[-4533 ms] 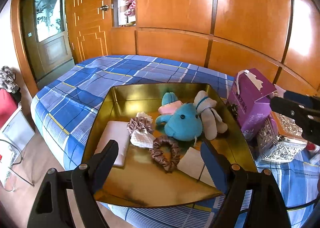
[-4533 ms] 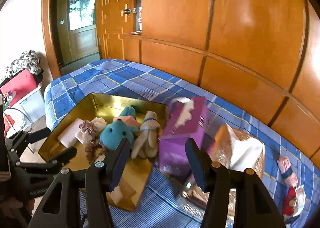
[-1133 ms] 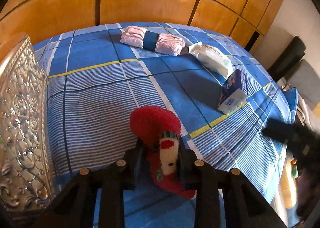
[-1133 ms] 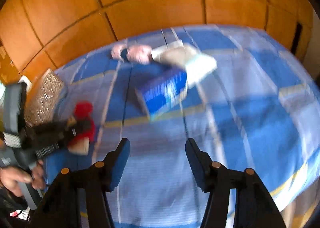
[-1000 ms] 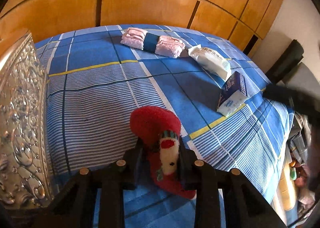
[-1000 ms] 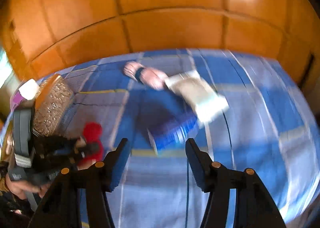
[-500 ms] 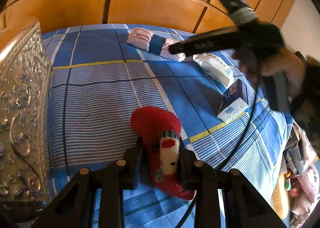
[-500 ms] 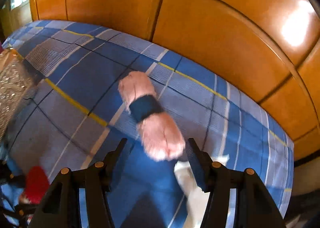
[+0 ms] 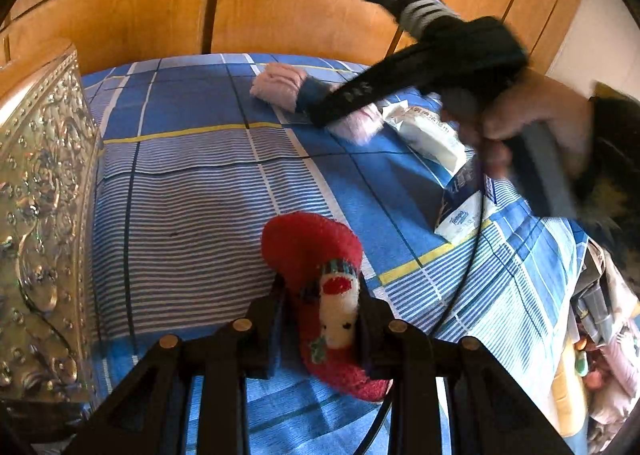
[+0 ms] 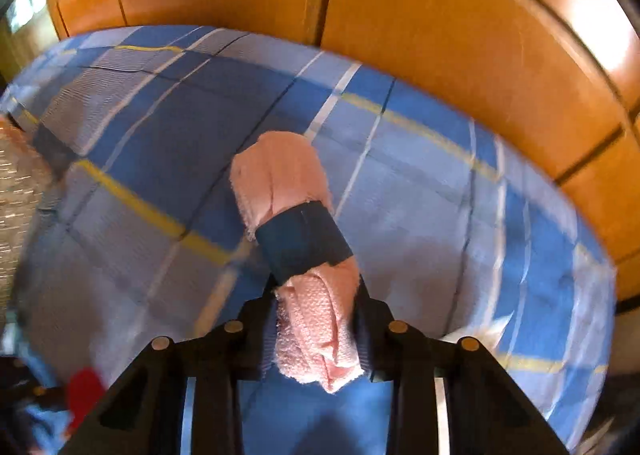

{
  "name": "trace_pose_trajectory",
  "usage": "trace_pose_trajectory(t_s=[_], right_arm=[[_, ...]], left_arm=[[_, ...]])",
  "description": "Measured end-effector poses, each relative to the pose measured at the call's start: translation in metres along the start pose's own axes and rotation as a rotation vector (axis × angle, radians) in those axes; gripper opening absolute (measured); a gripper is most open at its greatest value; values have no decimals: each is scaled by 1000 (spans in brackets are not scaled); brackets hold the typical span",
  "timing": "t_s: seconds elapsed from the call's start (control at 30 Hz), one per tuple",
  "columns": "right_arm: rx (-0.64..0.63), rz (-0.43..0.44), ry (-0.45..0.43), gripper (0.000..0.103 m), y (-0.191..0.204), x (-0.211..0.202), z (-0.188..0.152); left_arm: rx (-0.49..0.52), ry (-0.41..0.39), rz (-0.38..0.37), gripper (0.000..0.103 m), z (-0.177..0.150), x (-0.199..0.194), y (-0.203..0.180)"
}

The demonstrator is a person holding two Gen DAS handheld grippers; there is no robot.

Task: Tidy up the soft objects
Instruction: 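Release the red sock into the tray with the left gripper while the right holds pink socks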

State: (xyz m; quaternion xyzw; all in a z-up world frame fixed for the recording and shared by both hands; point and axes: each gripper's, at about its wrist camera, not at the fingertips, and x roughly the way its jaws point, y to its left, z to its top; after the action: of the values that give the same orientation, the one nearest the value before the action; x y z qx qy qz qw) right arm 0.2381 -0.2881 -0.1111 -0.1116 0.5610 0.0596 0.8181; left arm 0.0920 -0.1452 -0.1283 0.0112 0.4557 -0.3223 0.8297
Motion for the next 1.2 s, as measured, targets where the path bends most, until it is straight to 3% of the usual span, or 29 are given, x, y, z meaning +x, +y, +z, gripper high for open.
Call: trace_pose_trajectory(t_s=[0.13,0.27,0.47,0.63,0.73,0.93,1.2], right_arm=[[83,85,81,32,11,-11,-29],[210,131,94,33,11,-21,-62],[265,73,41,33,24,-28,-97],[240,-15,-5,33,44,-31,-110],[264,-15,-27,33,38,-29,-108],[292,4,-64,33,27,-37,-118],[297,-29,-71,33,33,-38,-119]], left_arm=[[5,-5,3,30,-1,-1,-1],[10,-7,7,29,-2,-2,-2],[2,34,25,24,2,-7,-2],[42,42,82,21,4,-21,-11],[45,32,96,21,10,-32,-15],[23,20,122,21,42,-47,-16],[-28,-16,154,21,134,-61,-2]])
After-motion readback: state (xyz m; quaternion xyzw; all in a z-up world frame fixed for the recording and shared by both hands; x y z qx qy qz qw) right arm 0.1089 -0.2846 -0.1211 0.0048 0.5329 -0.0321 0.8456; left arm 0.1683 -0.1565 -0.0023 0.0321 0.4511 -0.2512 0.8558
